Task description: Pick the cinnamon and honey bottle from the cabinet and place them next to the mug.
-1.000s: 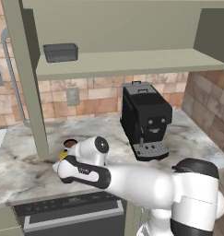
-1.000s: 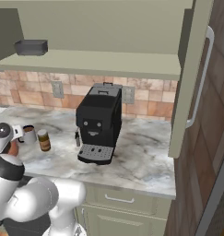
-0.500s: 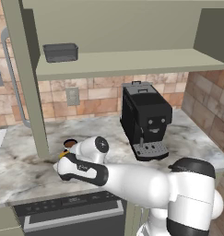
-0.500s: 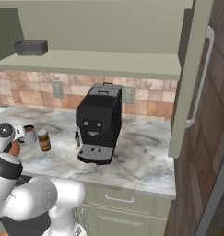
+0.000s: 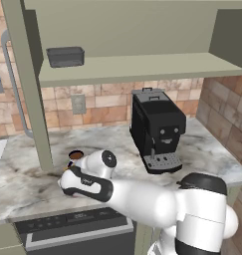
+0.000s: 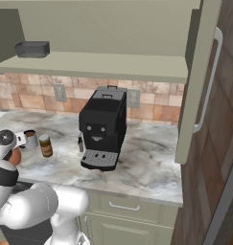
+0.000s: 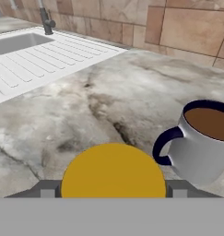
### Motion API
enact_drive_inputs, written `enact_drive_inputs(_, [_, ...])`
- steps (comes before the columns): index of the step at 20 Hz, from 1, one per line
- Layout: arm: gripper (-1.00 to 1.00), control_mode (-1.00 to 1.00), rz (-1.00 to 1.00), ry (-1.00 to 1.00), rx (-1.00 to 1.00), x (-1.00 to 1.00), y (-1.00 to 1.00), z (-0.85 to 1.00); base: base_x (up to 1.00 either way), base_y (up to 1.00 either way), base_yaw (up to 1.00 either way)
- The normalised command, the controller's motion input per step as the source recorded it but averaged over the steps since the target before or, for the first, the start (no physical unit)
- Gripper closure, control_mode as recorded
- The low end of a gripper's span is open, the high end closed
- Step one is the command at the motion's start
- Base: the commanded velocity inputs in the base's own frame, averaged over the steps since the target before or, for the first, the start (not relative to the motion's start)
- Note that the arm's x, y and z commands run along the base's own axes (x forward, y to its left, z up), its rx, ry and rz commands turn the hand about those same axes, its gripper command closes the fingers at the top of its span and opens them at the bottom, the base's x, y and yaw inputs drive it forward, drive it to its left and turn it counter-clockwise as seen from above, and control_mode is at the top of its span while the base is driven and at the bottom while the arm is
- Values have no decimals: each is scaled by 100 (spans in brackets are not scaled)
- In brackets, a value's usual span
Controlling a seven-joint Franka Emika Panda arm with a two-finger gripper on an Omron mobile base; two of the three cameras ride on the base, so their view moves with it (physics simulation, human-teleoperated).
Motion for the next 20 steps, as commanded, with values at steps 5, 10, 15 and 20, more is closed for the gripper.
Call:
enact_drive_inputs(5, [100, -100, 0, 0, 0, 2, 0, -11, 0, 0, 0])
enact_drive_inputs(10, [100, -100, 0, 0, 0, 9, 0, 0, 0, 0, 0])
enact_drive_inputs(15, [100, -100, 0, 0, 0, 0, 0, 0, 0, 0, 0])
enact_drive_inputs(20, [100, -100, 0, 0, 0, 0, 0, 0, 0, 0, 0])
